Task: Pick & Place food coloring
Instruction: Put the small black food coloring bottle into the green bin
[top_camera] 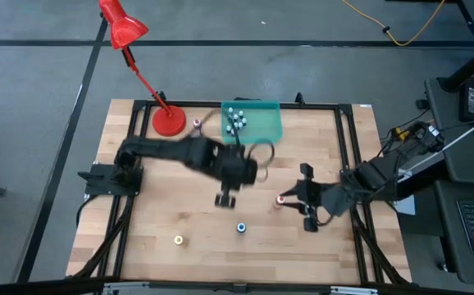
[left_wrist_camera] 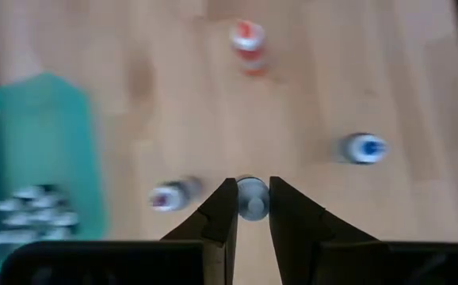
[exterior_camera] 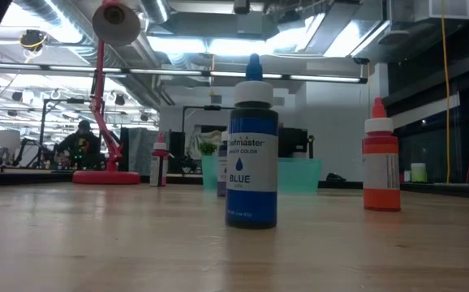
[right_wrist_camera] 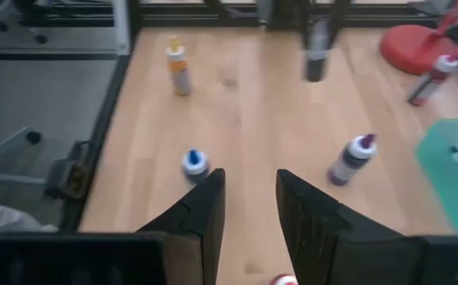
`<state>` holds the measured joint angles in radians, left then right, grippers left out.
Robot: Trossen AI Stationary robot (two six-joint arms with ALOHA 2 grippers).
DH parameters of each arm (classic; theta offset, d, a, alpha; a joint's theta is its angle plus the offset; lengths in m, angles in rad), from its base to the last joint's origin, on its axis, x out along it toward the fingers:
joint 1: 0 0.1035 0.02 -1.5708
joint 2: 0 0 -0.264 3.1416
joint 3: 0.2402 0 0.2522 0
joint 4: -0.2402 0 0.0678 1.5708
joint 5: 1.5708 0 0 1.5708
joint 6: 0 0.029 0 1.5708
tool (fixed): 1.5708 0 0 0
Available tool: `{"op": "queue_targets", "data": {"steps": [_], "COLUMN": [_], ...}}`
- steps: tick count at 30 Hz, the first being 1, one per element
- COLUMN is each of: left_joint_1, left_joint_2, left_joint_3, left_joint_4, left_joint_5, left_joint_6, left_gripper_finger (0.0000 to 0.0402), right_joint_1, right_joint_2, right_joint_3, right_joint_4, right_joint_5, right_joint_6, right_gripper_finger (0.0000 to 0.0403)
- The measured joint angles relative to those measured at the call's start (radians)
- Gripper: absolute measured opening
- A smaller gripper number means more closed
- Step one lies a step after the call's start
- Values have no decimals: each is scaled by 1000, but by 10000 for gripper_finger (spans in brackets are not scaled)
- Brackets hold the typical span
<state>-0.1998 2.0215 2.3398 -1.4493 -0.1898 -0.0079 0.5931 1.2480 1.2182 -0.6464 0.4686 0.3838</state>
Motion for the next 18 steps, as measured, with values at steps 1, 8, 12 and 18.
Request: {"op": "queue_targets", "data": {"steps": [1,8,12,18], "left_joint_1": [27,239,347,469], "left_joint_2": [-10,-35,-32,-17], "left_joint_3": [0,0,-3,-11], "left_joint_4": [0,17,25,93], "left_joint_5": [-1,88,166,254], "left_joint_6": [31,298,424,578], "left_gripper_finger": [54,54,54,54], "right_joint_1": [-18,-173,-261,-376], "right_joint_2": [0,0,0,0], "right_joint_3": [0,0,0,0], "right_joint_4": [0,19,31,33], "right_joint_5": [0,-26,-26,-32], "right_joint_6": [-7,-75,-111,-139], "right_gripper_finger": [116,116,116,116]}}
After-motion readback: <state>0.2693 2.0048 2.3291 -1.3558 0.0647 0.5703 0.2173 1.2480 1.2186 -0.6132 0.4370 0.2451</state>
